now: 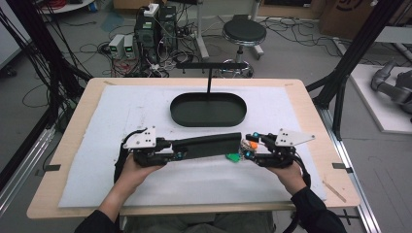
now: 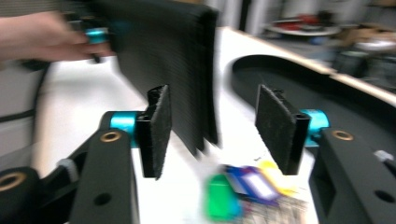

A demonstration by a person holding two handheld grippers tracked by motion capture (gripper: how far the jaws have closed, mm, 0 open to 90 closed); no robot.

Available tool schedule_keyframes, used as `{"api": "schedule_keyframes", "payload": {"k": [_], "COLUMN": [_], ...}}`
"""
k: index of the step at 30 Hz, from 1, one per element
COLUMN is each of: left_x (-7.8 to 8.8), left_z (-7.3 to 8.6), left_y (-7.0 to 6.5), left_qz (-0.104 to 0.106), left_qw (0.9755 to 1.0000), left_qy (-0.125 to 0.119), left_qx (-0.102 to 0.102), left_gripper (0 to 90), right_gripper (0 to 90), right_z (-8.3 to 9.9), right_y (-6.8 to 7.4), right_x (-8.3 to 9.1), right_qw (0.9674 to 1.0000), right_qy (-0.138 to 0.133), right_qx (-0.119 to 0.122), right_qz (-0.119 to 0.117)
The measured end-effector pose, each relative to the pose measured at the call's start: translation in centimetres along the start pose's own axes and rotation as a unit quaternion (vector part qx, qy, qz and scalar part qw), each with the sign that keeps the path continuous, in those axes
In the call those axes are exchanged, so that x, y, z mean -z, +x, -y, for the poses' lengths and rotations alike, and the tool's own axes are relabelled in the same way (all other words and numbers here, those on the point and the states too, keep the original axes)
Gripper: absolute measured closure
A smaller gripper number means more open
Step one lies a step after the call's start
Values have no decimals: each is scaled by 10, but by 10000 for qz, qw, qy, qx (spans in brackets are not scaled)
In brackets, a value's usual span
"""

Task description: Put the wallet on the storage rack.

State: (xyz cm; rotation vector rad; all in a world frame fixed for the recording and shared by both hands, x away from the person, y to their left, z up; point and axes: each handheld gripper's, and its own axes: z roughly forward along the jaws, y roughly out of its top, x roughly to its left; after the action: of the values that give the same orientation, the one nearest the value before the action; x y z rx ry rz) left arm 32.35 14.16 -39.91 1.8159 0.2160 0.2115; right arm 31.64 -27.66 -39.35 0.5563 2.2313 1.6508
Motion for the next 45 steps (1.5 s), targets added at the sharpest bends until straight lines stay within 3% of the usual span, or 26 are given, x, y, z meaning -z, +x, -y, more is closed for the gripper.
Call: {"api": "schedule_keyframes", "payload": {"k": [2,3,4,5,7,8,10,12,17,27,31,45], "left_x": [2,4,4,4,5,4,2,-1,-8,-27,-36,-61], "left_z": [-3,-6,-6,-9,-13,-17,-21,-27,-32,-33,-29,-16], "left_y": [3,7,7,9,12,14,17,22,30,56,70,98], "left_qz": [-139,-314,-314,-413,-572,-701,-830,-983,-1145,-1563,-1721,-2040], "left_qw": [9999,9995,9995,9991,9983,9974,9963,9947,9928,9874,9849,9782], "left_qy": [-32,-39,-39,-65,-58,-36,-21,-4,49,161,181,305], "left_qx": [5,-41,-41,-55,-101,-142,-206,-286,-341,-188,-22,247], "left_gripper": [751,751,751,751,751,751,751,751,751,750,750,750], "right_gripper": [431,422,422,416,412,408,407,402,402,400,400,400], "right_z": [1,1,1,2,4,5,5,7,9,10,11,12], "right_y": [-4,-7,-7,-9,-13,-15,-15,-18,-20,-23,-23,-24], "right_x": [5,9,9,10,15,19,20,23,25,28,28,27], "right_qw": [9990,9972,9972,9958,9912,9867,9860,9826,9809,9772,9767,9770], "right_qy": [-34,-43,-43,-35,-44,-16,-13,-19,-17,-18,-13,14], "right_qx": [-83,-150,-150,-189,-217,-277,-314,-357,-370,-442,-467,-478], "right_qz": [449,730,730,897,1306,1601,1640,1823,1910,2077,2093,2080]}}
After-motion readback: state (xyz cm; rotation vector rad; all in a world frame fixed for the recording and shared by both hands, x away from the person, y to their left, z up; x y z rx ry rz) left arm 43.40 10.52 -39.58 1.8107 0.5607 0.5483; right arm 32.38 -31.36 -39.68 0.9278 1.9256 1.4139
